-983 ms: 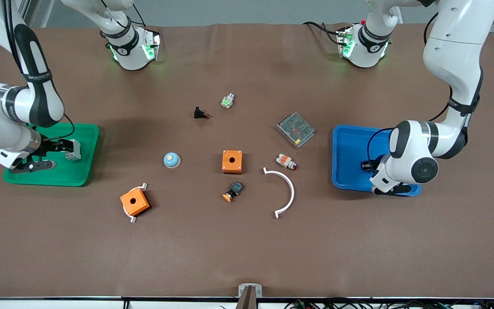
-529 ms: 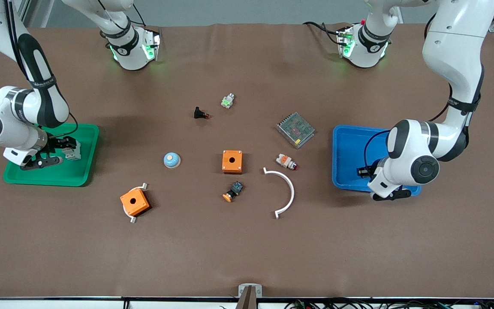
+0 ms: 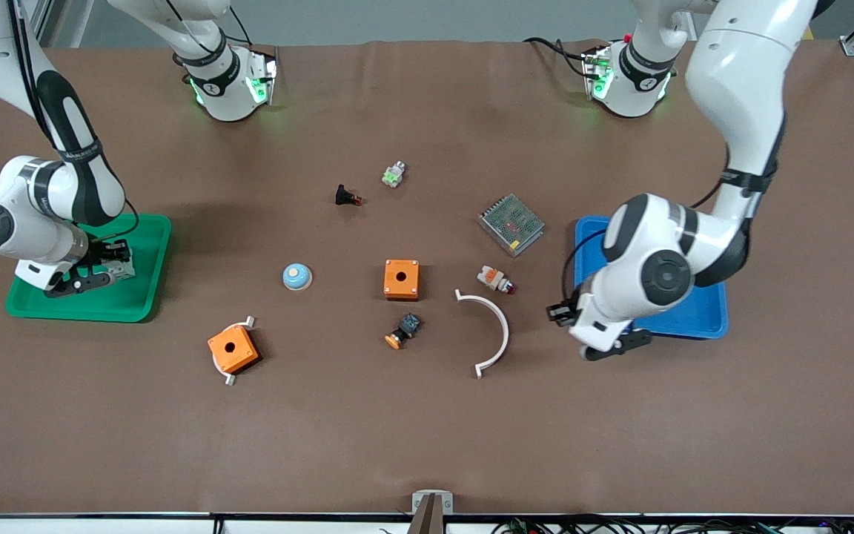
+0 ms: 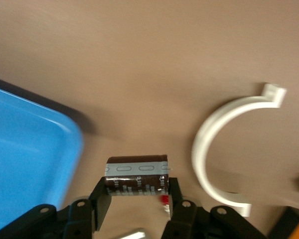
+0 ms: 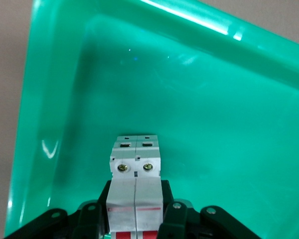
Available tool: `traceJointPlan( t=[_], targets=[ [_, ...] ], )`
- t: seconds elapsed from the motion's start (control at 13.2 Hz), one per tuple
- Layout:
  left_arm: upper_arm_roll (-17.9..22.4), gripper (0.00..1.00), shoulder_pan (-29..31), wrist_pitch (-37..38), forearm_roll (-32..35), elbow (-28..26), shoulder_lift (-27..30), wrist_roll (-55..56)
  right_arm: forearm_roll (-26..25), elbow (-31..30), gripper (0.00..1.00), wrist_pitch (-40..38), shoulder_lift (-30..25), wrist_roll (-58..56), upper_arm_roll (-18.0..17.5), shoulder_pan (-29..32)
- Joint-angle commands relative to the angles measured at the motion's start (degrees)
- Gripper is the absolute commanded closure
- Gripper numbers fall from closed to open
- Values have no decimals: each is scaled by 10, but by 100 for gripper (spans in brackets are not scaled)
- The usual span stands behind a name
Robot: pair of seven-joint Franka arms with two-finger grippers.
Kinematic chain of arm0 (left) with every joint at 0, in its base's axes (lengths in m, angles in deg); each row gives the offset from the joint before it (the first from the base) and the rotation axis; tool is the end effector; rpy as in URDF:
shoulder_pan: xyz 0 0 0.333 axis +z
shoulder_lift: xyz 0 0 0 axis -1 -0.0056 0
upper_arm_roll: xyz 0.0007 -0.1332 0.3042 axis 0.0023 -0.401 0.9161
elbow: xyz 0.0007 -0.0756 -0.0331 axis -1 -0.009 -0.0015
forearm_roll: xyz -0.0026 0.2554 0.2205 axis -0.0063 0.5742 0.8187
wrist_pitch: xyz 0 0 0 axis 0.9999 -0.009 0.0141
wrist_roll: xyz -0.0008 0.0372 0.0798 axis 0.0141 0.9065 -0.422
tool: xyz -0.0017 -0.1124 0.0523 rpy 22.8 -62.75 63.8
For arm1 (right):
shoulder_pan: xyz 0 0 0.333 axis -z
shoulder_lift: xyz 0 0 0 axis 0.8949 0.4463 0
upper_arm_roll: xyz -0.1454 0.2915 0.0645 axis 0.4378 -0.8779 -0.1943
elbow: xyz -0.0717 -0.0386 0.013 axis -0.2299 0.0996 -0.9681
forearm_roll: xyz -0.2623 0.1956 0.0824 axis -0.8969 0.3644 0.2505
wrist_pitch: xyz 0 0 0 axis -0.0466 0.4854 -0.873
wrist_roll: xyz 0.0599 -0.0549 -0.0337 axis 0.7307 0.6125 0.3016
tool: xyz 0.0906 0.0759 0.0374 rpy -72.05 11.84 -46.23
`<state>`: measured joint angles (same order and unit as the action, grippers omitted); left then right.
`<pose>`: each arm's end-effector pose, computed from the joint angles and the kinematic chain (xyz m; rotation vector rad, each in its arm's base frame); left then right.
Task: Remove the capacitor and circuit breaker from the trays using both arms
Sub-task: 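Carry the capacitor and the breaker out of the trays toward the table middle, then lower the capacitor by the white clip while the right gripper lowers the breaker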
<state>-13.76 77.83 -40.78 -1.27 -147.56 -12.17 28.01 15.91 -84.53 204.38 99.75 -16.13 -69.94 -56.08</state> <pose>0.6030 -0.2604 0.3152 2.9766 0.4826 -0.2123 0.4853 -0.1627 0.2545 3.0004 0.4439 -0.3580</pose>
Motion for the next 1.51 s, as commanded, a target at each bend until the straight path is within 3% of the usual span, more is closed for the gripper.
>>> traceJointPlan(
  t=[0.0, 0.23, 0.45, 0.68, 0.83, 0.98, 1.06, 1.36, 1.44],
  targets=[
    [2, 92, -33, -20, -14, 68, -49, 55, 0, 91, 99, -150, -26, 8, -21, -36],
    [2, 92, -71, -134, -48, 69, -72, 92, 35, 200, 99, -257, -20, 79, -23, -112],
    [3, 92, -107, -196, -52, 69, -104, 109, 54, 220, 99, -257, -9, 261, -23, -214],
    [3, 86, -126, -216, -49, 67, -123, 111, 134, 237, 99, -230, 35, 312, -23, -259],
    [5, 74, -138, -219, -47, 67, -125, 112, 156, 257, 99, -227, 61, 341, -23, -274],
    [7, 48, -138, -232, -46, 67, -127, 111, 162, 273, 99, -228, 75, 394, -23, -302],
    [8, 31, -138, -246, -45, 67, -130, 110, 163, 281, 99, -227, 85, 421, -23, -313],
    [16, 1, -132, -263, -44, 63, -119, 108, 176, 325, 99, -203, 138, 521, -23, -361],
    [25, 1, -131, -262, -44, 63, -113, 108, 178, 342, 99, -204, 152, 538, -23, -367]
  ],
)
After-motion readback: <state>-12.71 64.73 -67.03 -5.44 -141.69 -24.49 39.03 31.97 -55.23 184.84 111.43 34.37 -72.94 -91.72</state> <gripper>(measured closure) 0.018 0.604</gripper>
